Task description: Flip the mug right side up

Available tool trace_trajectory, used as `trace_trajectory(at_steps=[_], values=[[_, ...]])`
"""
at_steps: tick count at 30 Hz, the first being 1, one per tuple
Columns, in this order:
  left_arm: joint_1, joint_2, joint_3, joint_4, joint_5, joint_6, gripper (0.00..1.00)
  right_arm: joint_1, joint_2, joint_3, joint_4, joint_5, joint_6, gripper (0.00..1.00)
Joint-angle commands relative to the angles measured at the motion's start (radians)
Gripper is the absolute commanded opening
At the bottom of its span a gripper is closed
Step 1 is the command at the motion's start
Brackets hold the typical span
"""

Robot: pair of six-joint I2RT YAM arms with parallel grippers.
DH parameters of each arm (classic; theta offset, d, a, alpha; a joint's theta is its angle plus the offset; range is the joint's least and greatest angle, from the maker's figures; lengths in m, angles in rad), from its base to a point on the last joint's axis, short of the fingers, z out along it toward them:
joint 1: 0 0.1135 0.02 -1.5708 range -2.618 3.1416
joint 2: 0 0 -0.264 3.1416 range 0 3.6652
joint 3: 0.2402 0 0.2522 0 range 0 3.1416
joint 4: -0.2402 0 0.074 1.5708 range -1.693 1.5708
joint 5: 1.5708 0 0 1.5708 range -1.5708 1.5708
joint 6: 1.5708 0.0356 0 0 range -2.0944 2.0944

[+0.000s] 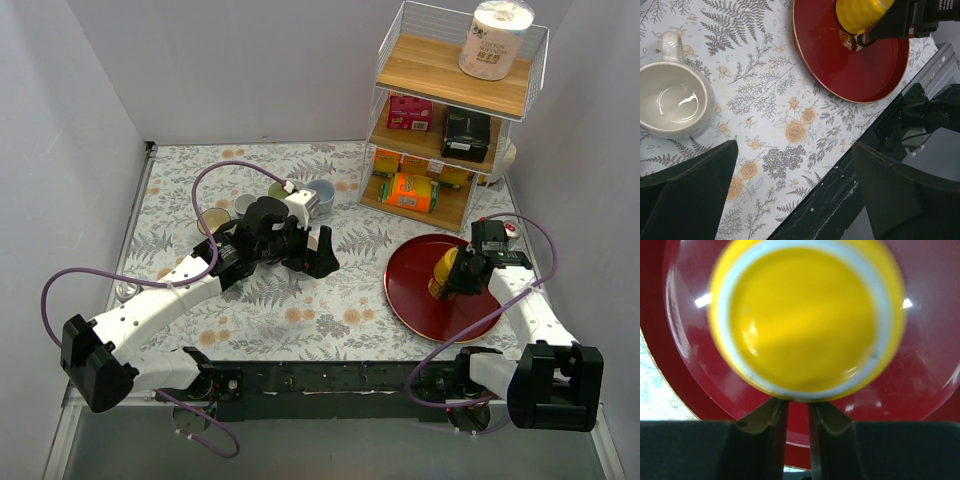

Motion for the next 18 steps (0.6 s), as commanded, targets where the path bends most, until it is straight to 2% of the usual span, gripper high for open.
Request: trace_trajectory(at_steps=[1, 4, 10, 18], values=[[0.004, -0.03, 0.014, 0.008, 0.017, -0.017, 0.98, 0.005, 0.002, -0.013, 0.056, 0.044, 0.008, 0.22], [0.004, -0.031, 0.017, 0.006, 0.017, -0.019, 0.98, 0.01, -0.009, -0.02, 0.073, 0.039, 0.005, 0.01], [0.004, -0.036, 0.022, 0.009, 0.016, -0.034, 0.98, 0.01, -0.046, 0.009, 0.076, -0.035, -0.006, 0.01], [0.004, -0.033, 0.023, 0.058, 0.081, -0.109, 0.98, 0.036, -0.087, 0.19, 0.054, -0.21, 0.057, 0.01]])
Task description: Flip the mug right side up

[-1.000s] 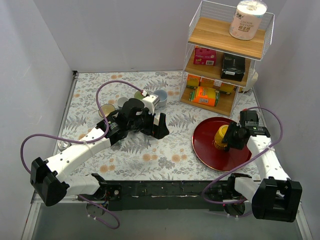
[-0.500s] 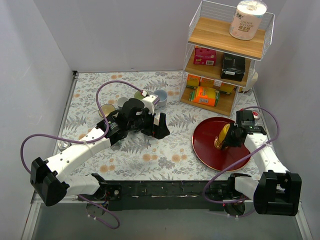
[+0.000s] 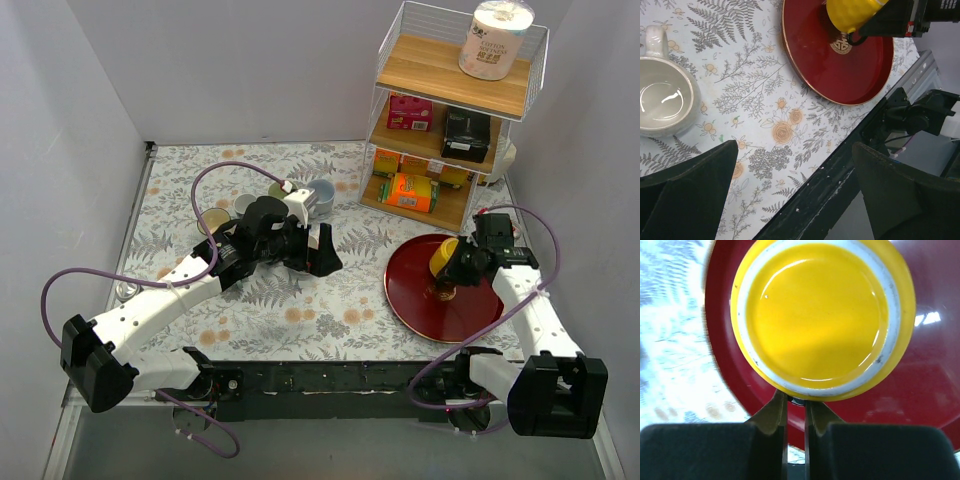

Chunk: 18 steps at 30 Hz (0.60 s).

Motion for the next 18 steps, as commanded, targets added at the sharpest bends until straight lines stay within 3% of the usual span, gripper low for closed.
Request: trace_trajectory(at_steps=[1, 7, 10, 18], values=[[0.004, -0.032, 0.019, 0.063, 0.085, -0.06, 0.98, 0.03, -0.056, 0.163, 0.066, -0.173, 0.065, 0.01], [0.004, -0.043, -0.035, 0.3, 0.214, -0.122, 0.98, 0.048, -0.095, 0.226, 0.231, -0.417, 0.237, 0.01], [0.004, -0.02, -0.026, 0.43, 0.26, -0.181, 0.98, 0.071, -0.118, 0.232, 0.4, -0.517, 0.358, 0.01], [0.012, 0.089, 0.023, 0.759, 0.301, -0.407, 0.98, 0.179, -0.133, 0.235, 0.863, -0.588, 0.608, 0.01]])
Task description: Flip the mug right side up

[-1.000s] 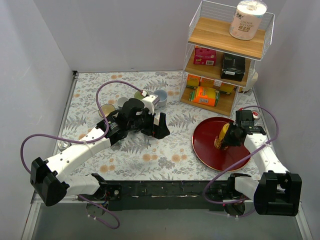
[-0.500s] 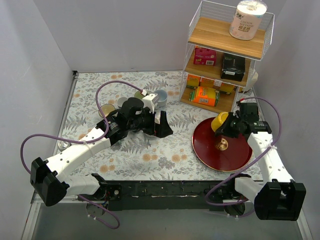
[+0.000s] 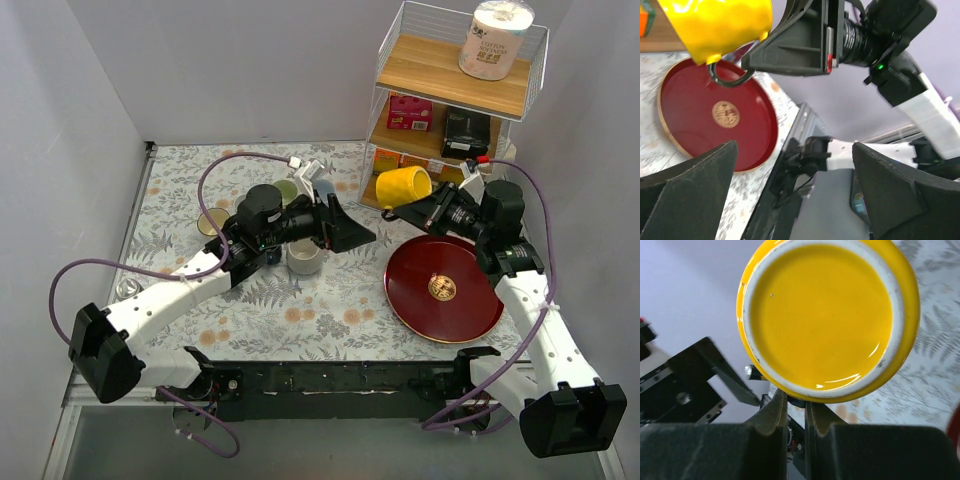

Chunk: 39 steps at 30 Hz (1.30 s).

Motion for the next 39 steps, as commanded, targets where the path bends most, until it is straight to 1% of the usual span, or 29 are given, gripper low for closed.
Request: trace_trajectory(at_steps=[1, 2, 5, 10, 11, 13, 16, 19, 21, 24, 27, 29, 30, 31, 33, 34, 37, 38, 39], values=[[0.013, 0.061, 0.054, 0.249, 0.054, -0.148, 0.98, 0.048, -0.036, 0.066, 0.428, -0.093, 0.194, 0.01], [0.014, 0.087, 0.061, 0.263, 0.061, -0.168, 0.98, 0.057, -0.035, 0.069, 0.49, -0.091, 0.211, 0.01], [0.021, 0.101, 0.074, 0.326, 0.046, -0.219, 0.98, 0.073, -0.023, 0.082, 0.595, -0.099, 0.257, 0.01], [0.027, 0.06, 0.035, 0.452, -0.053, -0.255, 0.98, 0.082, 0.0, 0.102, 0.744, -0.128, 0.319, 0.01], [0.03, 0.051, 0.027, 0.475, -0.064, -0.266, 0.98, 0.085, 0.0, 0.102, 0.791, -0.134, 0.326, 0.01], [0.039, 0.041, 0.012, 0.539, -0.078, -0.294, 0.98, 0.088, 0.005, 0.1, 0.825, -0.154, 0.337, 0.01], [0.048, 0.04, 0.021, 0.595, -0.084, -0.354, 0.98, 0.093, 0.006, 0.082, 0.912, -0.183, 0.348, 0.01], [0.05, 0.06, 0.057, 0.568, -0.08, -0.38, 0.98, 0.094, 0.01, 0.075, 1.014, -0.197, 0.38, 0.01], [0.05, 0.078, 0.093, 0.558, -0.057, -0.398, 0.98, 0.1, 0.014, 0.082, 1.037, -0.205, 0.389, 0.01], [0.05, 0.104, 0.099, 0.595, -0.041, -0.446, 0.94, 0.106, 0.028, 0.094, 1.069, -0.222, 0.403, 0.01], [0.05, 0.126, 0.116, 0.626, -0.026, -0.472, 0.87, 0.116, 0.039, 0.094, 1.098, -0.237, 0.415, 0.01], [0.05, 0.149, 0.133, 0.645, -0.009, -0.479, 0.78, 0.12, 0.04, 0.089, 1.103, -0.239, 0.415, 0.01], [0.05, 0.155, 0.142, 0.662, 0.011, -0.496, 0.76, 0.122, 0.042, 0.086, 1.106, -0.24, 0.415, 0.01], [0.05, 0.158, 0.142, 0.672, 0.017, -0.504, 0.68, 0.123, 0.043, 0.085, 1.11, -0.24, 0.417, 0.01], [0.05, 0.17, 0.136, 0.693, 0.031, -0.519, 0.6, 0.126, 0.048, 0.08, 1.118, -0.242, 0.417, 0.01], [0.05, 0.173, 0.136, 0.704, 0.034, -0.529, 0.49, 0.128, 0.049, 0.079, 1.123, -0.242, 0.417, 0.01], [0.05, 0.179, 0.142, 0.705, 0.038, -0.53, 0.38, 0.132, 0.054, 0.071, 1.127, -0.246, 0.417, 0.01], [0.05, 0.181, 0.146, 0.705, 0.04, -0.529, 0.31, 0.135, 0.054, 0.069, 1.127, -0.248, 0.415, 0.01], [0.05, 0.187, 0.151, 0.702, 0.043, -0.527, 0.27, 0.136, 0.056, 0.068, 1.127, -0.252, 0.412, 0.01]])
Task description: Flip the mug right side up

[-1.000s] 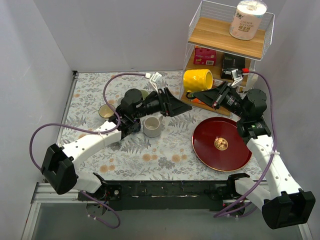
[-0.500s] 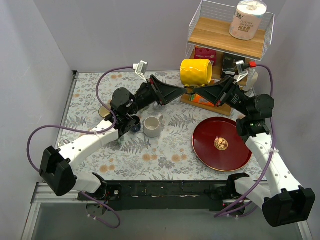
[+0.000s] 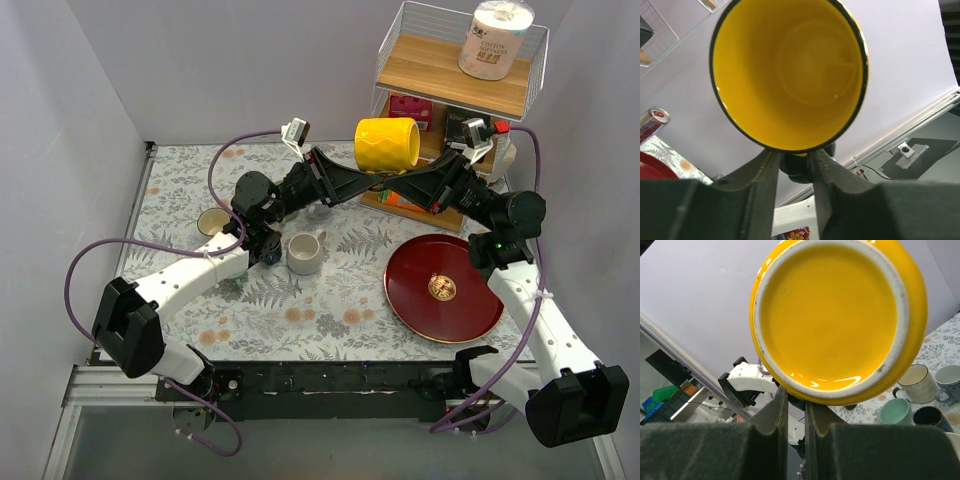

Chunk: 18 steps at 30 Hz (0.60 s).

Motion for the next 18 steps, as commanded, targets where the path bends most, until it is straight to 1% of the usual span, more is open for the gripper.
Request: trace_trajectory(at_steps=[1, 2, 4, 6, 7, 8, 9, 10, 11, 12, 13, 14, 15, 16, 17, 18], values=[[-0.001, -0.008, 0.063, 0.045, 0.03, -0.002, 0.23, 0.015, -0.004, 0.03, 0.113, -0.013, -0.007, 0.01], [-0.001, -0.005, 0.069, 0.04, 0.033, 0.006, 0.13, 0.015, -0.004, 0.028, 0.104, -0.013, -0.019, 0.01], [-0.001, -0.005, 0.077, 0.024, 0.036, 0.017, 0.0, 0.018, -0.007, 0.024, 0.071, -0.021, -0.039, 0.01], [-0.001, -0.009, 0.083, -0.005, 0.024, 0.044, 0.0, 0.02, -0.017, 0.025, 0.014, -0.021, -0.094, 0.01], [-0.001, -0.02, 0.083, -0.019, 0.016, 0.059, 0.0, 0.021, -0.02, 0.027, -0.059, -0.019, -0.117, 0.01], [-0.001, -0.025, 0.086, -0.038, -0.002, 0.075, 0.0, 0.023, -0.024, 0.028, -0.096, -0.015, -0.164, 0.01], [-0.001, -0.031, 0.091, -0.097, -0.018, 0.116, 0.0, 0.022, -0.032, 0.031, -0.144, 0.008, -0.192, 0.01], [-0.001, -0.035, 0.097, -0.137, -0.033, 0.141, 0.0, 0.021, -0.036, 0.036, -0.263, 0.024, -0.223, 0.02], [-0.001, -0.042, 0.117, -0.18, -0.073, 0.165, 0.0, 0.021, -0.04, 0.043, -0.323, 0.044, -0.279, 0.12], [-0.001, -0.045, 0.124, -0.264, -0.093, 0.222, 0.0, 0.021, -0.044, 0.045, -0.424, 0.082, -0.3, 0.24], [-0.001, -0.048, 0.133, -0.307, -0.117, 0.246, 0.0, 0.021, -0.047, 0.042, -0.455, 0.094, -0.317, 0.49], [-0.001, -0.058, 0.135, -0.343, -0.145, 0.274, 0.0, 0.02, -0.052, 0.034, -0.486, 0.108, -0.343, 0.56], [-0.001, -0.065, 0.135, -0.407, -0.194, 0.299, 0.0, 0.021, -0.055, 0.03, -0.567, 0.149, -0.352, 0.62], [-0.001, -0.069, 0.135, -0.445, -0.228, 0.343, 0.0, 0.02, -0.058, 0.025, -0.603, 0.165, -0.366, 0.69], [-0.001, -0.074, 0.137, -0.481, -0.257, 0.366, 0.0, 0.02, -0.06, 0.019, -0.645, 0.183, -0.404, 0.7], [-0.001, -0.078, 0.14, -0.554, -0.312, 0.389, 0.0, 0.018, -0.06, 0.011, -0.746, 0.232, -0.431, 0.71]])
